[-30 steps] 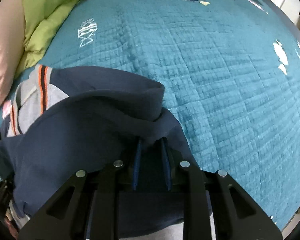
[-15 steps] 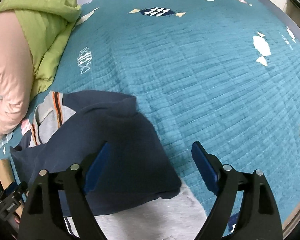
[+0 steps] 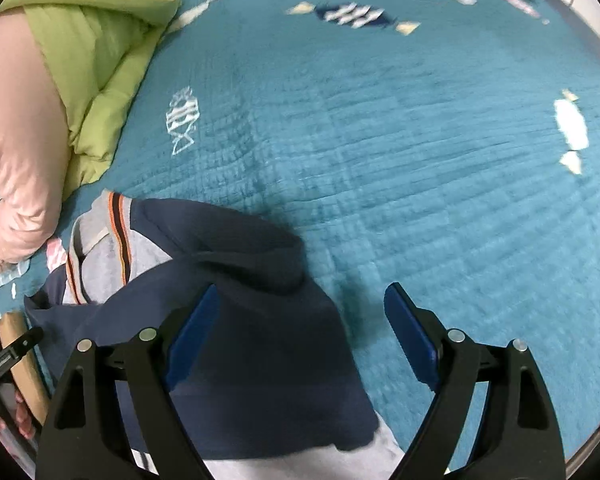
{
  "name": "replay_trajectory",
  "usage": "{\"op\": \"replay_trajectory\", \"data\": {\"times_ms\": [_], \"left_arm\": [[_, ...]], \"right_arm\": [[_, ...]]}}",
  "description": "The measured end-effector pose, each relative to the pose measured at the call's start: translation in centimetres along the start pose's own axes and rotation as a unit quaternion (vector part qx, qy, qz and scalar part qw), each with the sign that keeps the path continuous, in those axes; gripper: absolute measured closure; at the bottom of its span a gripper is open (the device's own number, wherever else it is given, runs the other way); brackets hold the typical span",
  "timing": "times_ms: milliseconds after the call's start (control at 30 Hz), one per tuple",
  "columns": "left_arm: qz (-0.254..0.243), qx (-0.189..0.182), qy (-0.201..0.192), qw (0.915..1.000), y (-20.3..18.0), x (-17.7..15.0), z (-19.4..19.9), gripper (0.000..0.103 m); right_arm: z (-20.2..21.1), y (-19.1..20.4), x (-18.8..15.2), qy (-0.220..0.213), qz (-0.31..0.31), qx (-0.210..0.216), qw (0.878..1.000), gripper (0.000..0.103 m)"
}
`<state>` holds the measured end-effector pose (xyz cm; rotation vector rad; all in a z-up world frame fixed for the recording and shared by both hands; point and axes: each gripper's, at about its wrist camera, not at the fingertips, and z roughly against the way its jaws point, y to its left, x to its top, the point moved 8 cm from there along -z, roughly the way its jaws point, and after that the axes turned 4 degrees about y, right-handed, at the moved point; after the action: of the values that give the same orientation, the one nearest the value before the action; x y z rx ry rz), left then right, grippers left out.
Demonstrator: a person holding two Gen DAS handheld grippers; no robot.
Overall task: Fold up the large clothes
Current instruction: 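Grasp the jacket side edge with both tools near the folded sleeves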
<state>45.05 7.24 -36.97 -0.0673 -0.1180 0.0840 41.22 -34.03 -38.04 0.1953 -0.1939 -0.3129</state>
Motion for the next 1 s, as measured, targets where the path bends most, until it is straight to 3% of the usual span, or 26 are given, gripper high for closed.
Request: {"op": "replay_trajectory", "data": {"times_ms": [233, 333, 400, 433, 500, 567, 633, 700, 867, 1000], "left_arm": [[0.055, -0.052, 0.029, 0.9967, 1.2, 1.6, -3.1, 0.011], [0.080, -0.066, 0.022, 0.9943, 1.6, 1.6, -4.2, 0.011], [0.073, -0.058, 0.009, 0.9956, 1.4, 1.5, -4.1, 0.012], [0.068, -0.052, 0.005, 0.9963, 1.4, 1.5, -4.1, 0.013], [0.056, -0.037, -0.009, 0.9977, 1.1, 1.6, -3.8, 0.024], [0.056, -0.022, -0.023, 0.9979, 0.9, 1.8, -3.1, 0.051], [0.056, -0.050, -0.023, 0.9969, 0.2, 1.8, -2.4, 0.077], [0.070, -0.058, -0.023, 0.9956, -0.1, 1.7, -1.7, 0.082], [0.066, -0.062, -0.036, 0.9953, -0.4, 1.3, -0.2, 0.088], [0.047, -0.056, -0.053, 0.9959, -0.8, 0.7, 1.9, 0.090]], "right_arm": [[-2.9, 1.0, 1.3, 0.029, -0.010, 0.034, 0.999, 0.022], [-3.9, 1.4, 1.4, 0.040, -0.013, 0.039, 0.998, 0.022], [-4.1, 1.4, 1.5, 0.033, -0.014, 0.031, 0.999, 0.027], [-4.0, 1.5, 1.6, 0.024, -0.012, 0.025, 0.999, 0.034], [-3.6, 1.7, 1.7, 0.009, -0.007, 0.014, 1.000, 0.045], [-3.2, 1.9, 1.8, -0.004, -0.002, 0.006, 1.000, 0.059], [-2.5, 2.3, 1.9, -0.018, -0.003, 0.023, 1.000, 0.073], [-1.8, 2.6, 1.8, -0.023, -0.014, 0.050, 0.998, 0.089], [0.6, 3.2, 1.5, -0.052, 0.018, 0.023, 0.998, 0.092], [2.6, 3.0, 1.0, -0.067, 0.013, 0.040, 0.997, 0.093]]}}
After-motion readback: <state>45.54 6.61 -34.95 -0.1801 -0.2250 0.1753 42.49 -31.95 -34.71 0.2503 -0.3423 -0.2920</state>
